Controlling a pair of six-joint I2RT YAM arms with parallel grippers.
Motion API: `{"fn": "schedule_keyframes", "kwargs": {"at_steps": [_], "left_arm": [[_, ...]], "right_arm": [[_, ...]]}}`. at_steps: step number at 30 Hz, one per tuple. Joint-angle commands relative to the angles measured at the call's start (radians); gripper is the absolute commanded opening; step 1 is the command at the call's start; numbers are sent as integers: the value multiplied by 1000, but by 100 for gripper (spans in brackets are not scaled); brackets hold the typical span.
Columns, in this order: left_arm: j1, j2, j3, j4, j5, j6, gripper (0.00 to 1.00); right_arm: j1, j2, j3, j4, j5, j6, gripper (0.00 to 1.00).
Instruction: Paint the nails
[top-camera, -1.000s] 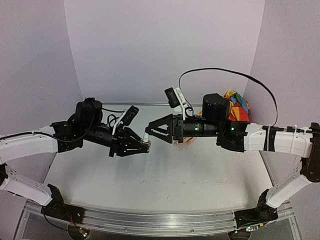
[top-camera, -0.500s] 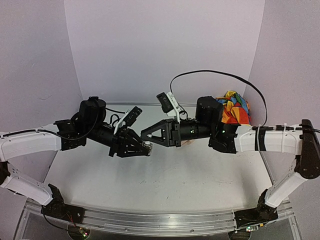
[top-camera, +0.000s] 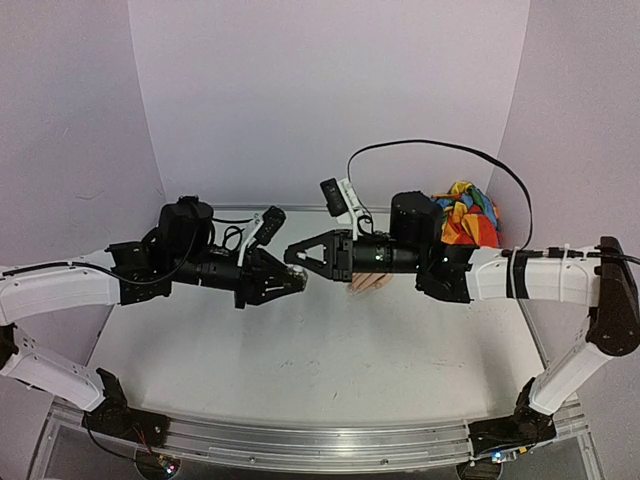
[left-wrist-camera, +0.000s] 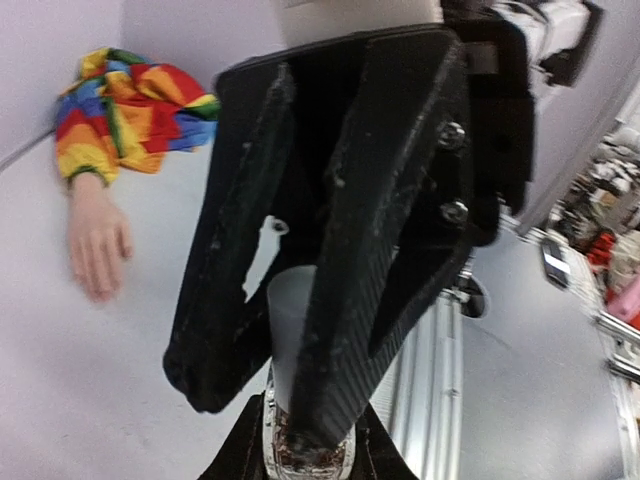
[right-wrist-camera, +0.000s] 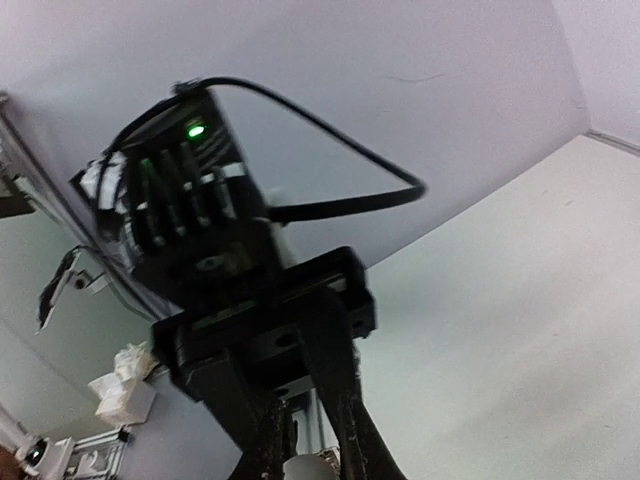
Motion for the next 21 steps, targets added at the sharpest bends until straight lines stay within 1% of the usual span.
{"fn": "schedule_keyframes", "kwargs": {"at_steps": [1, 3, 4, 5, 6, 8, 12, 13, 15, 16, 17, 18, 19, 21], "left_arm": [[19, 4, 38, 58, -618, 15, 0], [19, 33, 59, 58, -670, 15, 0], [18, 52, 70, 58, -680, 11, 0], [19, 71, 80, 60, -685, 6, 0], [18, 91, 91, 59, -682, 4, 0], [18, 120, 110, 58, -659, 10, 0], [18, 130, 96, 59, -557, 42, 0], [17, 123, 87, 59, -513, 52, 0], [17, 104, 58, 58, -463, 69, 0], [17, 91, 45, 58, -444, 73, 0], [18, 78, 29, 58, -428, 78, 0], [17, 64, 16, 58, -411, 80, 0], [21, 49, 1, 58, -388, 80, 0], [33, 24, -23, 57, -330, 64, 0]], "right_arm": [[64, 33, 84, -175, 333, 8, 0], [147, 84, 196, -420, 818, 106, 0], [188, 117, 239, -478, 962, 135, 0], [216, 156, 274, -511, 1063, 163, 0], [240, 177, 302, -531, 1095, 186, 0], [247, 206, 327, -522, 1064, 199, 0], [239, 207, 351, -474, 969, 109, 0], [228, 202, 351, -467, 920, 91, 4], [182, 192, 346, -449, 776, 68, 15], [159, 186, 339, -440, 696, 59, 25], [136, 175, 323, -429, 638, 47, 36], [122, 160, 301, -417, 586, 34, 51], [112, 138, 275, -401, 555, 19, 61], [89, 85, 200, -345, 485, -4, 73]]}}
